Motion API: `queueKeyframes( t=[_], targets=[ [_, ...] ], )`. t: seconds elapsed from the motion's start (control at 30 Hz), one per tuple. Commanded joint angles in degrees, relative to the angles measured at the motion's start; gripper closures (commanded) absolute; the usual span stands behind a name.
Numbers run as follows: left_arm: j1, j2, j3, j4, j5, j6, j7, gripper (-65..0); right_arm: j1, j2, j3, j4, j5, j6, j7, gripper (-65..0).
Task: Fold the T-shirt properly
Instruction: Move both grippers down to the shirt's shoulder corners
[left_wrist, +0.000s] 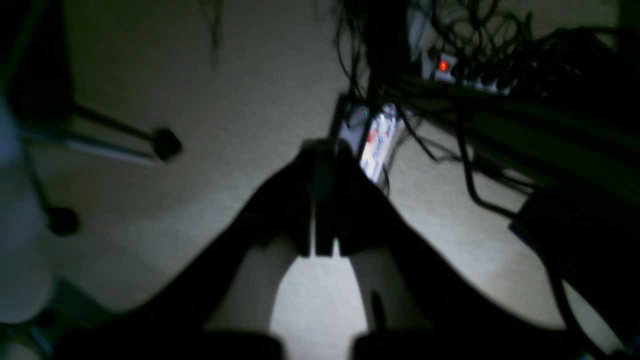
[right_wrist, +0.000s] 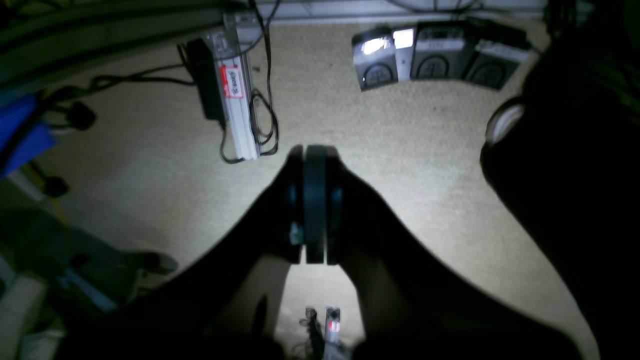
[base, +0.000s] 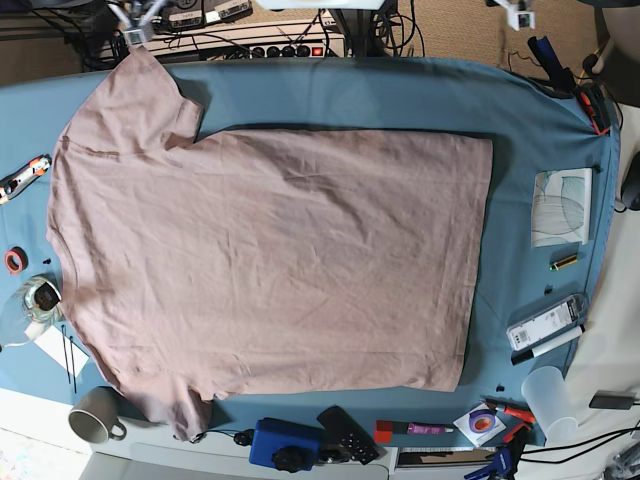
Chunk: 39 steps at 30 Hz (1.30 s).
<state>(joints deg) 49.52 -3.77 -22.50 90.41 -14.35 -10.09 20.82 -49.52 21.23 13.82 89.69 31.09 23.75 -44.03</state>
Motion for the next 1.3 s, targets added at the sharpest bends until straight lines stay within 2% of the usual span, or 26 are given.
queueKeyframes(
  t=[0.0, 0.1, 0.33, 0.47, 0.53, 0.77, 0.87, 0.9, 1.0, 1.03, 1.07, 1.27],
  targets=[
    [2.73, -0.20, -0.20, 3.93, -0.11, -0.22, -0.20, 0.0, -1.73, 0.66, 2.16, 2.45, 2.23, 1.68, -0.96, 0.0],
    [7.23, -0.22, -0.20, 13.57, -1.25, -0.17, 2.40, 0.0, -4.83, 0.66, 7.52, 7.67, 8.61, 5.40, -4.72, 0.0],
    [14.71, -0.20, -0.20, 31.95, -3.10, 0.02, 6.78, 0.0, -9.79, 0.35, 19.19, 17.00, 21.40, 11.26, -11.52, 0.0],
    [15.10, -0.22, -0.20, 40.83, -3.06, 0.02, 9.31, 0.0, -9.99, 0.35, 25.75, 20.83, 25.29, 11.91, -11.47, 0.0],
    [15.04, -0.22, -0.20, 44.52, -3.06, 0.02, 9.20, 0.0, -9.81, 0.35, 28.26, 22.73, 26.21, 11.91, -11.47, 0.0],
    [12.79, -0.15, -0.17, 44.59, -3.04, -0.39, 8.17, 0.0, -7.65, 0.35, 32.70, 26.91, 24.81, 12.04, -11.08, 0.0],
    [12.52, -0.20, -0.17, 44.59, -3.06, -0.39, 8.33, 0.0, -7.26, 0.33, 32.70, 26.99, 23.54, 14.45, -10.95, 0.0],
    [12.52, -0.20, -0.17, 44.59, -3.06, -0.42, 8.35, 0.0, -7.26, 0.31, 32.70, 26.99, 23.23, 15.63, -10.71, -1.7],
    [12.52, -0.20, -0.17, 44.59, -3.06, -0.42, 8.35, 0.0, -7.28, -0.04, 32.70, 26.99, 23.41, 16.25, -10.14, -26.2],
    [12.52, -0.20, -0.17, 44.59, -3.06, -0.42, 8.35, 0.0, -7.28, -0.15, 32.70, 26.99, 24.00, 16.25, -10.16, -31.5],
    [12.52, -0.20, -0.17, 44.59, -3.06, -0.42, 8.33, 0.0, -7.26, -0.35, 32.70, 26.99, 24.11, 16.25, -10.19, -33.8],
    [12.50, -0.24, -0.17, 44.59, -3.08, -0.42, 8.33, 0.0, -3.61, -3.23, 32.70, 26.82, 23.85, 15.89, -12.76, -33.9]
  ],
)
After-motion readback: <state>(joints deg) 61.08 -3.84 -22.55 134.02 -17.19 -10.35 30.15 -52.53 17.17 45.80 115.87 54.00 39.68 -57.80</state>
